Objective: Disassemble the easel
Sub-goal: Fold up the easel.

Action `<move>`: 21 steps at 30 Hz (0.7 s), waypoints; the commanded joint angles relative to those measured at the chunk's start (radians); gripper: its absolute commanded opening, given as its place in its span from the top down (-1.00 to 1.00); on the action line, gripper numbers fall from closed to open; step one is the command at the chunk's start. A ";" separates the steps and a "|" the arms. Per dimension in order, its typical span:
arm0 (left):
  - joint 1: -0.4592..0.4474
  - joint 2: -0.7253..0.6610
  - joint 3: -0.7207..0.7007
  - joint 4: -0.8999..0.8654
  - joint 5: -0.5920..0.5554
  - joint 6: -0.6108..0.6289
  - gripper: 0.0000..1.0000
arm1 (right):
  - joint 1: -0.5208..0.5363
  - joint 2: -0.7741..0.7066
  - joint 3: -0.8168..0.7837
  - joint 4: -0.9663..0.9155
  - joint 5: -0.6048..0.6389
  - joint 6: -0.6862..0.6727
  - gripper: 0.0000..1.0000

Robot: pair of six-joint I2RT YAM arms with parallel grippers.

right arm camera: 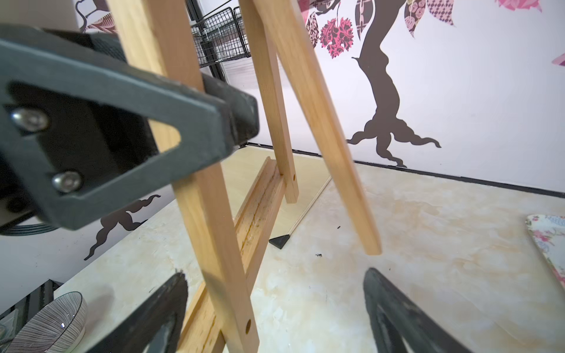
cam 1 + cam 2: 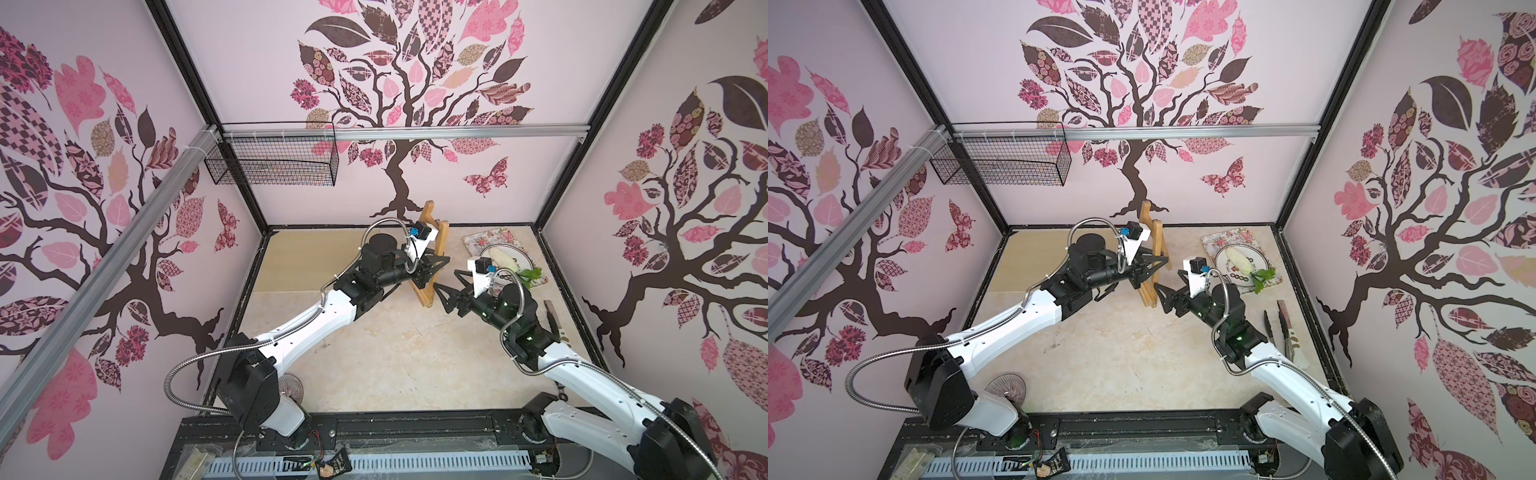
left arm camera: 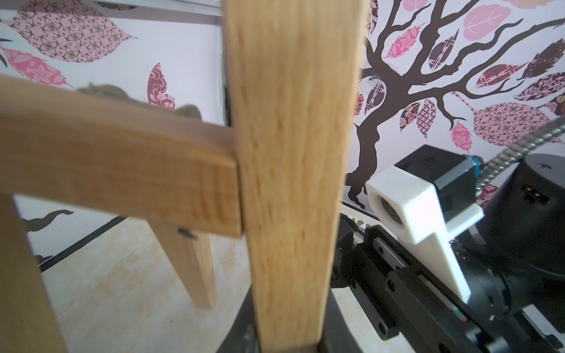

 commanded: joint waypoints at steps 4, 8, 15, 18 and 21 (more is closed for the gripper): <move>-0.013 -0.038 -0.012 0.150 -0.068 -0.064 1.00 | 0.053 0.031 0.088 0.018 0.101 -0.088 -0.50; -0.019 -0.040 -0.012 0.148 -0.115 -0.081 1.00 | 0.061 0.064 0.112 0.051 0.110 -0.095 -0.24; -0.029 -0.047 -0.012 0.151 -0.133 -0.072 1.00 | 0.100 0.137 0.175 0.033 0.153 -0.173 0.06; -0.029 -0.057 -0.018 0.159 -0.122 -0.072 1.00 | 0.111 0.145 0.182 0.033 0.175 -0.214 0.23; -0.029 -0.061 -0.019 0.164 -0.106 -0.072 1.00 | 0.113 0.147 0.179 0.045 0.173 -0.238 0.39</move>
